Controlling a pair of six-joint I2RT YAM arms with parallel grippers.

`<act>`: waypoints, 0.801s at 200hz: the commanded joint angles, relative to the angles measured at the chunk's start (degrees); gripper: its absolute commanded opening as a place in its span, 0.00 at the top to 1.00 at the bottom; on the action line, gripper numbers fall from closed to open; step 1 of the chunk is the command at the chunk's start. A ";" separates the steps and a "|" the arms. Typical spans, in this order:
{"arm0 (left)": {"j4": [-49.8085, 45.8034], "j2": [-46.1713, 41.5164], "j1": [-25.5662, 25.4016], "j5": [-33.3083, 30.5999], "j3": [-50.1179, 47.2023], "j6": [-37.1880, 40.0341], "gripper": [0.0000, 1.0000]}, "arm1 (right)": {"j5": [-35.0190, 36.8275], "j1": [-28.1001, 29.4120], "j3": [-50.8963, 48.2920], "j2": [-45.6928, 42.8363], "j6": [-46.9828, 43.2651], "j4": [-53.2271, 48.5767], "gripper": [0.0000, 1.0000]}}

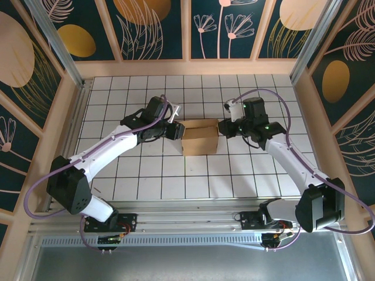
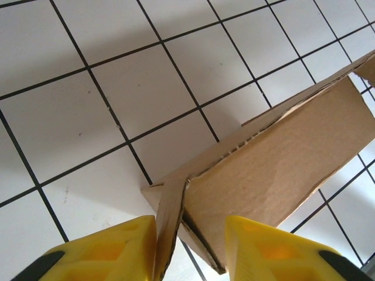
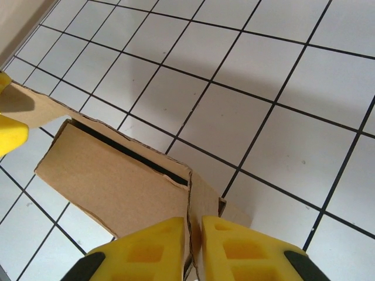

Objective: Fold the paper box

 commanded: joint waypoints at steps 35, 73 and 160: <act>-1.39 1.83 -0.37 0.46 2.82 -5.67 0.78 | 5.55 1.41 2.74 1.68 5.51 -1.36 0.94; 0.04 3.10 -0.33 1.88 2.92 -10.28 0.86 | 8.50 1.56 1.24 2.02 15.10 0.43 0.95; 4.34 1.51 -0.29 1.21 0.28 -10.99 0.90 | 16.32 6.09 -9.68 -7.13 19.65 10.28 1.00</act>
